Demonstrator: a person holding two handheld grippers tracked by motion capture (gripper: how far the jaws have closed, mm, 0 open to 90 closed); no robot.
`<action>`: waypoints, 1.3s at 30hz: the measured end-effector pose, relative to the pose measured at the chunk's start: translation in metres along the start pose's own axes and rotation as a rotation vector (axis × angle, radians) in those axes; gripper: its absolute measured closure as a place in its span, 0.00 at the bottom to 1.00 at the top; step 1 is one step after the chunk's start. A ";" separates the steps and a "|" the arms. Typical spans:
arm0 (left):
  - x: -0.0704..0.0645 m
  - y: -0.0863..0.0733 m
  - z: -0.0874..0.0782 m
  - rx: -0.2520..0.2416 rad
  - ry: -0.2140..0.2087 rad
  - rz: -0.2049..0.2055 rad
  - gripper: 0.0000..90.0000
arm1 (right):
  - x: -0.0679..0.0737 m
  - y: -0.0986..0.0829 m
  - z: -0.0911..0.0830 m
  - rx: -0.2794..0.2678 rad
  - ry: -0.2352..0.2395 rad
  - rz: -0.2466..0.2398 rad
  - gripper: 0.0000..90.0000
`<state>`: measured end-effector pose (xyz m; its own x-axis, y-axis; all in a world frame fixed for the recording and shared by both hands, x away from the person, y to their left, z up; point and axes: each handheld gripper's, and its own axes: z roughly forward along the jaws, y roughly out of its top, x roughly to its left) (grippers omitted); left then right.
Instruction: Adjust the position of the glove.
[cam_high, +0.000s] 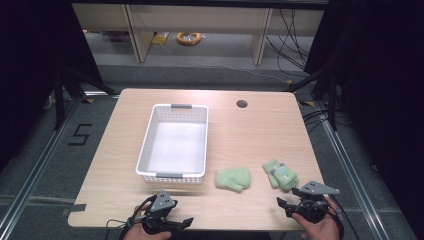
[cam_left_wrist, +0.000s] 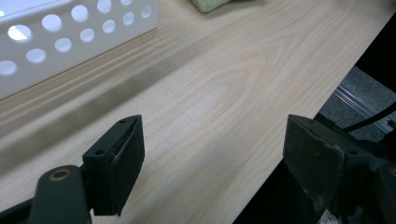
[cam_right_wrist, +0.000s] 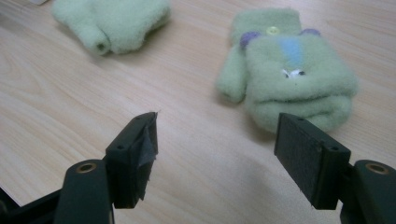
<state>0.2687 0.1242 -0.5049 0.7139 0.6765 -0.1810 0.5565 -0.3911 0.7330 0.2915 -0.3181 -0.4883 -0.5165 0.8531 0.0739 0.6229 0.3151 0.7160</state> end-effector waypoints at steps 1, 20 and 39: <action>0.000 0.000 0.000 0.000 0.000 0.000 0.23 | 0.000 0.000 0.000 0.000 0.000 0.000 0.35; -0.001 0.000 0.002 -0.009 0.006 -0.009 0.23 | 0.008 0.011 0.004 -0.041 0.011 -0.018 0.34; 0.000 0.000 0.001 -0.025 0.004 -0.024 0.21 | 0.050 0.063 0.038 -0.062 0.120 -0.150 0.44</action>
<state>0.2691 0.1236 -0.5051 0.6987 0.6881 -0.1957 0.5623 -0.3591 0.7449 0.3272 -0.2400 -0.4656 -0.6691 0.7420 0.0429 0.4988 0.4055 0.7660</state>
